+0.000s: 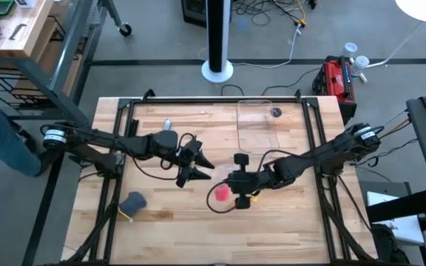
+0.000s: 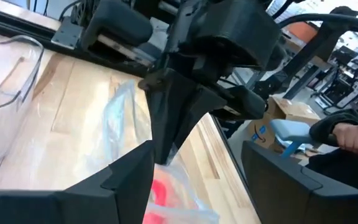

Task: Roll bandage
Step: Close the transparent zip bag

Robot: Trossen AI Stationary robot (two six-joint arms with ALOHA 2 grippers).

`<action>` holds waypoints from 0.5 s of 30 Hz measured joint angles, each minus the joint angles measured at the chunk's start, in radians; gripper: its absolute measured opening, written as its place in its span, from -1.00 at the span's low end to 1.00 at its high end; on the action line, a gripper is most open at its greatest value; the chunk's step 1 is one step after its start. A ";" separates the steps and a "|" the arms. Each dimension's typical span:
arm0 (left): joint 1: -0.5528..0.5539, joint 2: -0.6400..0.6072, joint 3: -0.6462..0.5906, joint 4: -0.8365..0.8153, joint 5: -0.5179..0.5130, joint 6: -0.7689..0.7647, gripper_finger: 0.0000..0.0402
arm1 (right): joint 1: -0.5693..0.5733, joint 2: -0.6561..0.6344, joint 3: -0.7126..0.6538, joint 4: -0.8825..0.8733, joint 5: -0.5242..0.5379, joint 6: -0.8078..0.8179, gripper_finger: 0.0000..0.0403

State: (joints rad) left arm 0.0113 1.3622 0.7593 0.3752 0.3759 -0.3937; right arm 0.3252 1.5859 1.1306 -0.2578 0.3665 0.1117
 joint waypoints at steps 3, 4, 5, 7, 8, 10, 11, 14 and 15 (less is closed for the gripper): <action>0.000 -0.006 0.000 -0.001 0.000 0.012 0.15 | 0.000 -0.004 -0.034 0.041 0.036 0.059 -1.00; 0.000 -0.012 0.000 -0.001 0.000 0.012 0.15 | 0.002 -0.006 -0.047 0.039 0.060 0.084 -1.00; 0.000 -0.019 0.000 0.001 0.000 0.013 0.15 | 0.003 -0.008 -0.061 0.037 0.085 0.113 -1.00; 0.000 -0.032 0.000 0.006 -0.016 0.019 0.15 | 0.004 -0.016 -0.090 0.043 0.123 0.173 -1.00; 0.000 -0.037 0.000 0.003 -0.034 0.027 0.15 | 0.004 -0.021 -0.107 0.062 0.132 0.204 -1.00; 0.000 -0.038 0.000 0.001 -0.091 0.057 0.15 | 0.004 -0.030 -0.137 0.122 0.134 0.254 -1.00; 0.000 -0.038 0.000 -0.005 -0.122 0.079 0.15 | 0.004 -0.036 -0.150 0.146 0.136 0.273 -1.00; -0.001 -0.032 0.000 -0.035 -0.178 0.130 0.15 | 0.004 -0.064 -0.183 0.216 0.193 0.307 -1.00; -0.001 -0.029 -0.001 -0.039 -0.191 0.140 0.15 | 0.004 -0.076 -0.191 0.235 0.221 0.316 -1.00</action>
State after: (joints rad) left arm 0.0099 1.3335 0.7584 0.3361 0.1849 -0.2541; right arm 0.3297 1.5101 0.9398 -0.0232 0.5879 0.4272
